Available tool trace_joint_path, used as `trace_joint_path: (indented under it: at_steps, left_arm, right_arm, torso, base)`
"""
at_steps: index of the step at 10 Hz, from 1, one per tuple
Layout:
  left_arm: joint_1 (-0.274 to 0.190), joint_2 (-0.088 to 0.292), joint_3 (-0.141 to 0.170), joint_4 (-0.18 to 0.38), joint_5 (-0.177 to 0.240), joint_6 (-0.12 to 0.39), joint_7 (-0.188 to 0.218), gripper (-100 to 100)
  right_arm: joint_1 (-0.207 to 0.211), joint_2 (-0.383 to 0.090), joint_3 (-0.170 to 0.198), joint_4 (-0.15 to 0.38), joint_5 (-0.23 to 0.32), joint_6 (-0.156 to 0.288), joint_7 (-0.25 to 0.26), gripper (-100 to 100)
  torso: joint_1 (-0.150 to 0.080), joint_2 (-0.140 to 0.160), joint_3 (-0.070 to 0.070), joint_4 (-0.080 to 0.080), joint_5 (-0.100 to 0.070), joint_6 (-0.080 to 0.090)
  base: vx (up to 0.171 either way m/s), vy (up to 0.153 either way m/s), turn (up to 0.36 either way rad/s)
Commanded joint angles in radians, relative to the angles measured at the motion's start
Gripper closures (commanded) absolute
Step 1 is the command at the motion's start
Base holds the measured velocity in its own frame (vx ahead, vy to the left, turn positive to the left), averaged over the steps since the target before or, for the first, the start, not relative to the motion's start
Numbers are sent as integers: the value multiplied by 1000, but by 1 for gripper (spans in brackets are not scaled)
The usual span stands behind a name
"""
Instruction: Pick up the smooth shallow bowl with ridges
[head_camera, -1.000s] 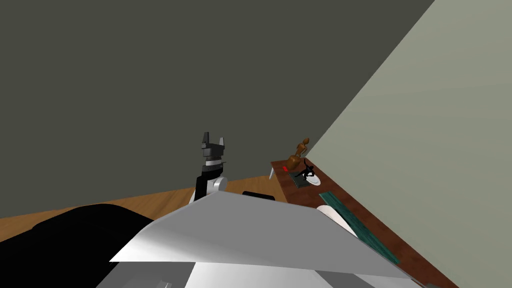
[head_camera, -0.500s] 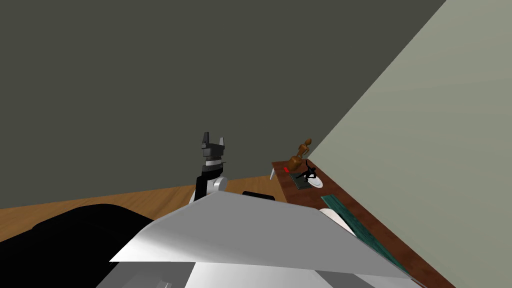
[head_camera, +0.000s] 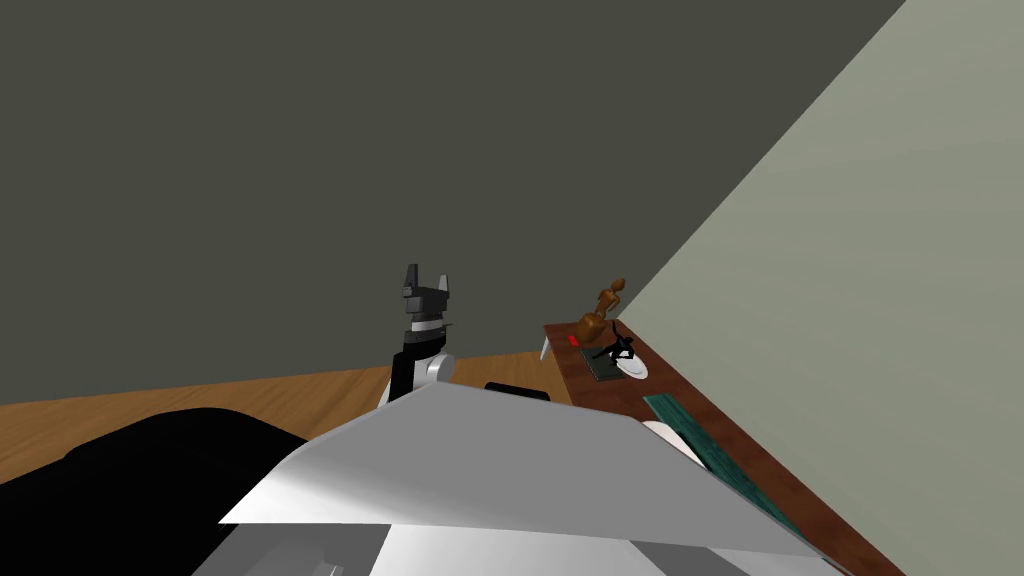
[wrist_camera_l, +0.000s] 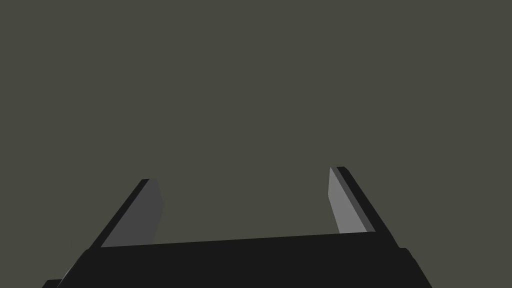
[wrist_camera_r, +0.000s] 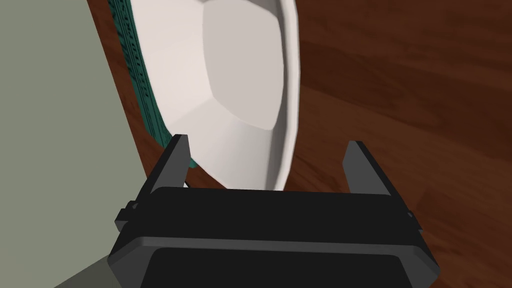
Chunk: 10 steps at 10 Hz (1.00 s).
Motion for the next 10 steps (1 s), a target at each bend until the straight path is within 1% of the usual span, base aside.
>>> trace_joint_path:
  at_steps: [1,2,4,5,7,8,9,10]
  left_arm:
    - [0,0,0,0,0,0,0,0]
    - [0,0,0,0,0,0,0,0]
    - [0,0,0,0,0,0,0,0]
    - [0,0,0,0,0,0,0,0]
    - [0,0,0,0,0,0,0,0]
    - [0,0,0,0,0,0,0,0]
    - [0,0,0,0,0,0,0,0]
    - [0,0,0,0,0,0,0,0]
  right_arm:
    - [0,0,0,0,0,0,0,0]
    - [3,35,7,-6,18,36,-12,-100]
    - [3,35,7,-6,18,36,-12,-100]
    - [6,70,13,-12,37,72,-22,-100]
    - [6,70,13,-10,37,72,-22,-100]
    - [7,82,15,-14,43,84,-26,-100]
    - [7,82,15,-14,43,84,-26,-100]
    - [9,105,19,-18,55,108,-33,-100]
  torso:
    - [0,0,0,0,0,0]
    - [0,0,0,0,0,0]
    - [-6,0,0,0,-1,0]
    - [-4,0,0,0,-1,0]
    - [-5,-1,0,0,-1,0]
    - [-3,0,0,0,-1,0]
    - [-2,0,0,0,-1,0]
    - [-1,0,0,0,0,0]
  base:
    - [0,0,0]
    - [10,-84,-11]
    - [0,-92,7]
    - [8,-92,-15]
    - [7,-75,4]
    - [2,-43,-6]
    - [2,-28,2]
    - [4,-66,-10]
